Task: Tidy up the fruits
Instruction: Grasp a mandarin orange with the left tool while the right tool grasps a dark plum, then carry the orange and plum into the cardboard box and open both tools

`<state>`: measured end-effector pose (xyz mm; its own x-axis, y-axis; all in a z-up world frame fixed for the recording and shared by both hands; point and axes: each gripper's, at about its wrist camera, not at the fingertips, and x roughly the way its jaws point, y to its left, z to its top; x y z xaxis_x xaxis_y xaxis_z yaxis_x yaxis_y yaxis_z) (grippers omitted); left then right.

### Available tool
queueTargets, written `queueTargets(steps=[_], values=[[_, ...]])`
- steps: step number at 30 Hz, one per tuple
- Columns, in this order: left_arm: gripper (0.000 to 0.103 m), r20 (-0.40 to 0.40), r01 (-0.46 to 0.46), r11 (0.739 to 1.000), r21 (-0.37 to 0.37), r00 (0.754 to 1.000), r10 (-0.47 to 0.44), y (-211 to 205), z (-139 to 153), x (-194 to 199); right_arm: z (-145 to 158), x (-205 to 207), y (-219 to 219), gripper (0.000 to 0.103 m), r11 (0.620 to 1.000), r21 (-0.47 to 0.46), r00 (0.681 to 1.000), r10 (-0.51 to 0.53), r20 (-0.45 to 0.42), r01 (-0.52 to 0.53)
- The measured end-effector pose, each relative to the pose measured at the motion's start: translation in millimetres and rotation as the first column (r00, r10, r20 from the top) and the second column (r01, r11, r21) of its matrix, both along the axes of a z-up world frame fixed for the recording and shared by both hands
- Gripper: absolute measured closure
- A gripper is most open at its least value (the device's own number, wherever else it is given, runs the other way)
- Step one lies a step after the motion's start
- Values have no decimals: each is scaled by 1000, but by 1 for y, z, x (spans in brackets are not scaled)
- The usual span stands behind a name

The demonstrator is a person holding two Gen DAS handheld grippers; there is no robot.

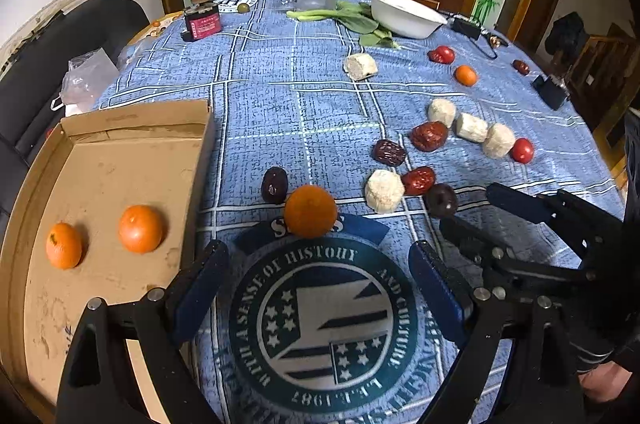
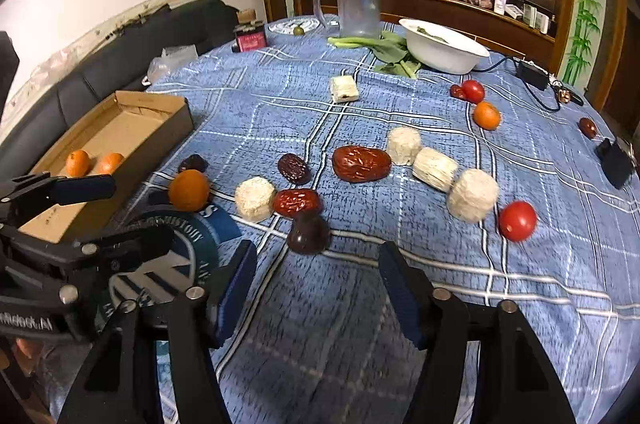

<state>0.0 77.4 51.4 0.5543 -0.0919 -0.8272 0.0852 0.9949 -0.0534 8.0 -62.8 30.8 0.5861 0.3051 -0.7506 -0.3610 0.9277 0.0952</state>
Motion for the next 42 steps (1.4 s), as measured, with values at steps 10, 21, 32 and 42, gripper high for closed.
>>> queueTargets(steps=[10,21,32,42], values=[[12,-38,-32,999,8,999,32,4,-15,24,-9,11,3,76,999,14,999,30,-36,-29],[72,-53,-25,999,-28,998,23,9,-24,31,6,-13,-21,76,997,75,1000,-20,-4,20],[72,34,28,997,-67,999,-26,6,13,-7,15,-37,-28,76,994,97,999,-54,6,53],[72,85,126,989,-77,989,-119,-19,40,-33,27,-61,-30,76,994,86,998,-66,24,64]])
